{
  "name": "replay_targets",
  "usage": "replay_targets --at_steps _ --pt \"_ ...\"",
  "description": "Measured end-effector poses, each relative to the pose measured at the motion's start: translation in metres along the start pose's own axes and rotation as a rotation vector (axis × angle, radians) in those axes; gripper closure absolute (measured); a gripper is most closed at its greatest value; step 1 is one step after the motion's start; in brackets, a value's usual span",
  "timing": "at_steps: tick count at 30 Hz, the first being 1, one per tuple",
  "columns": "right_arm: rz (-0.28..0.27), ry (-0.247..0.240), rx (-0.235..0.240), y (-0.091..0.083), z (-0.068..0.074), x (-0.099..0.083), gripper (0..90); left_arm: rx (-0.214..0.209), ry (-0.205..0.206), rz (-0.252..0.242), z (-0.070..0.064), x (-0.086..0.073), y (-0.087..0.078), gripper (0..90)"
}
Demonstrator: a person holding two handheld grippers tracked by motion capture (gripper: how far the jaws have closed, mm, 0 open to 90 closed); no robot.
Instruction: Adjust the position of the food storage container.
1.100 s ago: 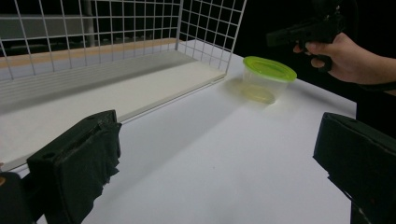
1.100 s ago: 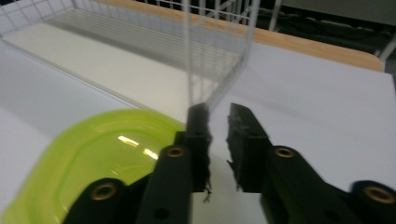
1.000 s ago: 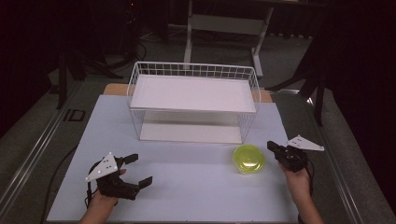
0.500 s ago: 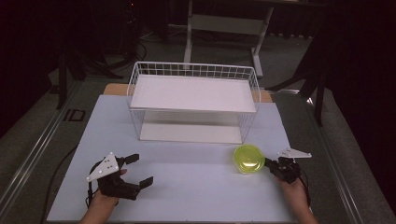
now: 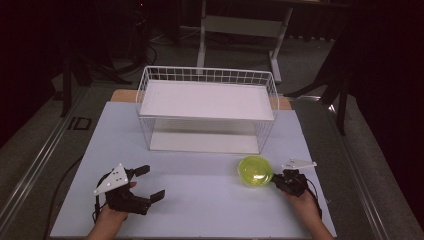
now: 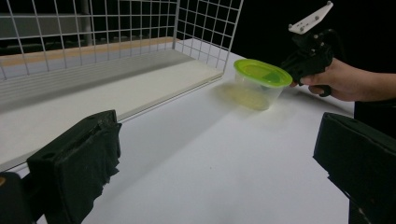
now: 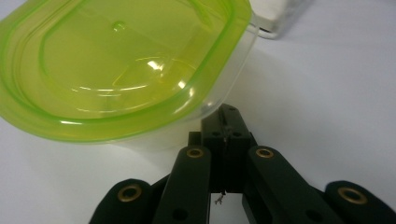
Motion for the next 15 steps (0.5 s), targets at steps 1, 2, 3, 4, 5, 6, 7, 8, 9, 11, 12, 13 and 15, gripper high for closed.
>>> replay_targets --at_steps 1,2,3,4,5,6,7,8,9,11,12,13,15 --pt "0.002 -0.004 0.013 0.002 0.003 0.002 90.0 0.000 0.000 0.001 0.000 0.000 0.000 1.4" --pt "0.000 -0.003 0.019 0.004 0.005 0.004 90.0 0.000 0.001 0.001 0.000 0.000 0.000 1.4" --pt "0.000 -0.005 0.027 0.007 0.008 0.006 90.0 0.000 0.001 0.003 0.000 -0.001 0.000 1.4" --pt "0.003 -0.011 0.034 0.009 0.011 0.008 90.0 0.000 0.001 0.002 -0.001 -0.001 0.000 1.4" --pt "0.002 -0.015 0.038 0.010 0.012 0.009 90.0 -0.001 0.000 0.001 -0.001 0.000 0.000 1.4" --pt "0.001 -0.011 0.048 0.012 0.015 0.011 90.0 -0.002 0.000 0.000 -0.001 0.000 0.000 1.4" --pt "0.000 -0.014 0.054 0.014 0.018 0.014 90.0 -0.002 0.000 0.000 -0.001 0.000 0.000 1.4" --pt "0.000 -0.019 0.057 0.015 0.020 0.015 90.0 -0.002 0.001 0.000 -0.001 0.000 0.000 1.4" --pt "-0.006 -0.023 0.061 0.017 0.022 0.018 90.0 -0.002 0.001 0.001 -0.001 0.000 0.000 1.4" --pt "-0.008 -0.028 0.069 0.019 0.026 0.022 90.0 -0.002 0.000 0.002 -0.001 -0.001 0.000 1.4" --pt "-0.007 -0.034 0.068 0.021 0.027 0.023 90.0 -0.003 -0.001 0.003 -0.001 -0.001 0.000 1.4" --pt "-0.005 -0.036 0.076 0.022 0.029 0.024 90.0 -0.004 -0.001 0.003 -0.001 -0.001 0.000 1.4" --pt "-0.004 -0.042 0.078 0.025 0.032 0.027 90.0 -0.005 0.001 0.003 -0.001 -0.001 0.000 1.4"
Point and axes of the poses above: each handheld gripper's, and its own axes: y roughly forward along the jaws, x roughly out of its top, z roughly to its left, the point moved 9 cm from there along y, roughly forward along the jaws, and after that the axes turned 8 degrees about -y, right-handed, at the moved point
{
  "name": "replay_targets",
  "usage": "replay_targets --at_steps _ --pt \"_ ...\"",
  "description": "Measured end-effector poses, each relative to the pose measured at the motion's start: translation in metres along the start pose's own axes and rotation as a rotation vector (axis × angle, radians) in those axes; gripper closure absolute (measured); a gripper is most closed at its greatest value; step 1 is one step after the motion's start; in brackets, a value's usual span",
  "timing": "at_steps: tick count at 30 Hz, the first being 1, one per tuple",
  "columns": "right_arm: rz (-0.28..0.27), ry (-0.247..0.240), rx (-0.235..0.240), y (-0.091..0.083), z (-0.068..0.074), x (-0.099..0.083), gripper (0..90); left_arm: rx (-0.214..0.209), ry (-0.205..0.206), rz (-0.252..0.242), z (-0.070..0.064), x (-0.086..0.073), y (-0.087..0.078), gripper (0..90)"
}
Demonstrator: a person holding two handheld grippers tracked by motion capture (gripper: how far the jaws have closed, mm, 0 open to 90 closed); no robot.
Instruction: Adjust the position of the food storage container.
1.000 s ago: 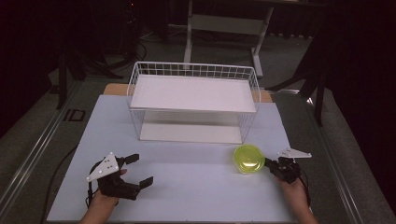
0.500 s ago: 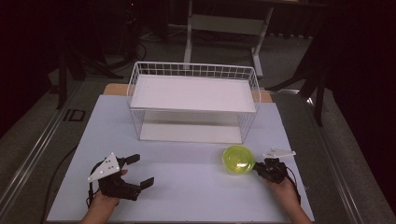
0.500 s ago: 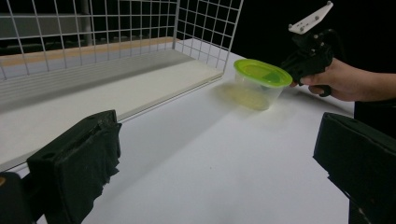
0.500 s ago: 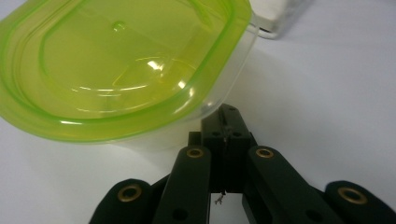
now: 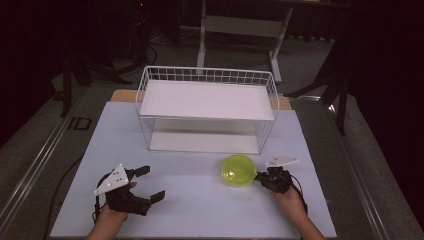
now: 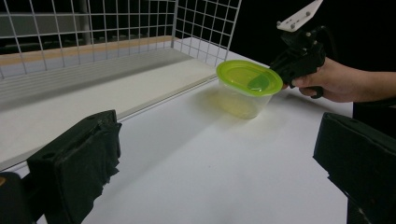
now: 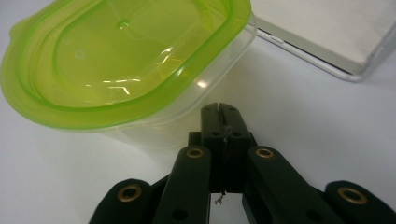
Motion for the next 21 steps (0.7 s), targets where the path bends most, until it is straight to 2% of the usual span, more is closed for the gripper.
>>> replay_targets --at_steps 8,12,16,21 --pt "0.010 -0.027 0.028 0.011 0.012 0.005 90.0 -0.002 -0.003 0.001 -0.001 0.000 0.000 1.4" --pt "0.007 -0.029 0.014 0.007 0.008 0.006 90.0 -0.003 0.000 -0.002 -0.001 0.000 0.000 1.4" --pt "0.001 -0.007 0.015 0.003 0.005 0.002 90.0 -0.003 0.000 0.000 -0.001 0.000 0.000 1.4" --pt "0.016 -0.024 0.044 0.009 0.016 0.000 90.0 -0.002 0.002 -0.002 -0.001 0.001 0.000 1.4"
Point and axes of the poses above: each handheld gripper's, and its own axes: y roughly forward along the jaws, x roughly out of its top, z roughly to its left, the point moved 9 cm from there along y, roughly forward along the jaws, and after that the axes turned 8 degrees about -y, right-handed, at the moved point
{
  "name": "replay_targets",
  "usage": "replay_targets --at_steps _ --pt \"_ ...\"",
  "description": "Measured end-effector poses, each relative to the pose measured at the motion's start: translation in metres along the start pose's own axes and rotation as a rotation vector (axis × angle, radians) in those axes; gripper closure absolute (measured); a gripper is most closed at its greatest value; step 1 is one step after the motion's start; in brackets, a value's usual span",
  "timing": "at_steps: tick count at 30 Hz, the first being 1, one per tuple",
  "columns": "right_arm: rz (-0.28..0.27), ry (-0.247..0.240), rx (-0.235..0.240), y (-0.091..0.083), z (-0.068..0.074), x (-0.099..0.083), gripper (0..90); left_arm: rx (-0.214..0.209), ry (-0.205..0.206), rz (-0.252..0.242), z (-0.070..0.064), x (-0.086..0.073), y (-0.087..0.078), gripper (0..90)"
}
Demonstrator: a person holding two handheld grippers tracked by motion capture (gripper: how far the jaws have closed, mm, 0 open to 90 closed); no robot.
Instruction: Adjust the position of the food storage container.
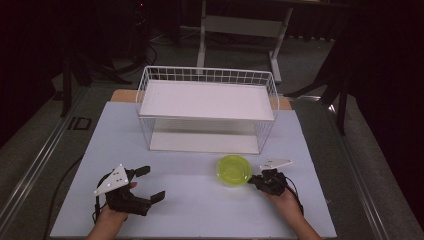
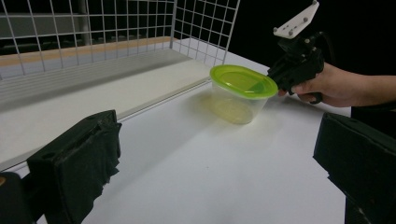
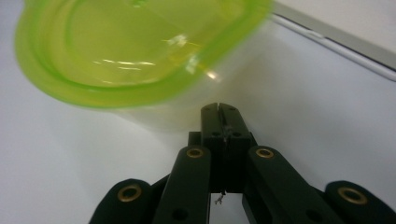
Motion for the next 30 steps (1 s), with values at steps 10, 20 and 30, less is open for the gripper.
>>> replay_targets --at_steps 10,20,30 --pt "0.011 -0.038 0.037 0.021 0.018 0.017 90.0 -0.001 0.000 0.002 0.000 0.000 0.000 1.4" --pt "-0.001 -0.041 0.055 0.042 0.025 0.036 90.0 -0.005 -0.001 0.002 0.000 0.000 -0.001 1.4" --pt "-0.020 -0.042 0.078 0.056 0.033 0.051 90.0 -0.013 -0.002 0.009 -0.002 -0.001 0.000 1.4"
Point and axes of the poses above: each handheld gripper's, and its own axes: y roughly forward along the jaws, x roughly out of its top, z roughly to its left, the point moved 9 cm from there along y, roughly forward along the jaws, and after that the axes turned 8 degrees about -y, right-handed, at the moved point
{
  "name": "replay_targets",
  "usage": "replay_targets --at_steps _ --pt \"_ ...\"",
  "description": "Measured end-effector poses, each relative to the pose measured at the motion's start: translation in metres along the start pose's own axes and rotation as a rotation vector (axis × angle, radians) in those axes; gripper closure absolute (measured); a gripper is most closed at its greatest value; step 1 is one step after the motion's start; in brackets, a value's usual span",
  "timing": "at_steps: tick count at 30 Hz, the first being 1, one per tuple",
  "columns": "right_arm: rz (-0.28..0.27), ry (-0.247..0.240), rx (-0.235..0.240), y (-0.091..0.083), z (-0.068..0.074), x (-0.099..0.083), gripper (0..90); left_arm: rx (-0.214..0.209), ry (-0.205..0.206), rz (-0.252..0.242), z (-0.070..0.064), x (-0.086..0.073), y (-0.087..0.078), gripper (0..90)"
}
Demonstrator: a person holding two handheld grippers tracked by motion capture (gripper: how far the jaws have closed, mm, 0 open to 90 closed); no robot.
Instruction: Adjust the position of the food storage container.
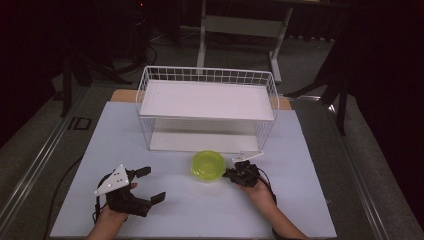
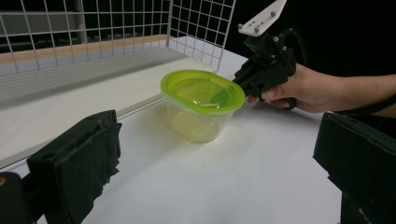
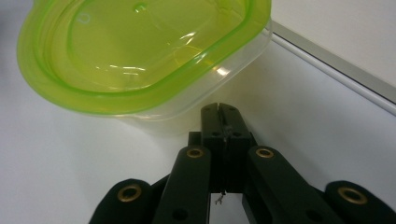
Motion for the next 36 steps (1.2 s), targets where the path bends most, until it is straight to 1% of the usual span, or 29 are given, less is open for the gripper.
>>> replay_targets --at_steps 7,17,18,22,26,27,28,30,31,33,34,36 --pt "-0.002 -0.007 0.009 0.009 0.002 0.006 90.0 -0.001 -0.001 0.006 0.000 -0.001 0.000 1.4" --pt "-0.006 -0.009 0.033 0.025 0.011 0.017 89.9 -0.005 -0.001 0.003 0.000 -0.001 -0.001 1.4" --pt "-0.006 -0.011 0.038 0.028 0.013 0.019 89.9 -0.005 0.002 0.002 0.000 0.000 -0.001 1.4" --pt "-0.011 -0.019 0.040 0.029 0.016 0.022 89.9 -0.007 -0.001 0.002 0.000 0.000 -0.001 1.4" --pt "-0.014 -0.018 0.034 0.026 0.015 0.020 89.8 -0.006 0.001 0.003 0.000 0.000 -0.001 1.4" --pt "-0.018 -0.005 0.031 0.020 0.013 0.017 87.3 -0.005 -0.002 0.003 0.000 -0.001 -0.001 1.4" --pt "-0.018 -0.005 0.031 0.020 0.013 0.017 87.3 -0.005 -0.003 0.004 0.001 -0.001 -0.001 1.4" --pt "-0.031 -0.006 0.030 0.012 0.013 0.016 81.6 -0.009 -0.010 0.006 0.000 -0.001 0.000 1.4" --pt "-0.037 -0.014 0.021 0.007 0.013 0.014 80.3 -0.009 -0.008 0.010 0.000 -0.002 0.001 1.4" --pt "-0.053 -0.022 0.029 -0.003 0.015 0.014 75.1 -0.008 -0.004 0.013 0.000 -0.002 0.002 1.4" --pt "-0.061 -0.030 0.022 -0.008 0.015 0.014 73.6 -0.008 -0.004 0.013 -0.001 -0.002 0.002 1.4" --pt "-0.090 -0.030 0.031 -0.020 0.018 0.016 64.1 -0.005 -0.002 0.015 -0.001 -0.002 0.003 1.4"
Point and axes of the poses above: each handheld gripper's, and its own axes: y roughly forward along the jaws, x roughly out of its top, z roughly to its left, the point moved 9 cm from there along y, roughly forward along the jaws, and after that the axes turned 8 degrees about -y, right-handed, at the moved point
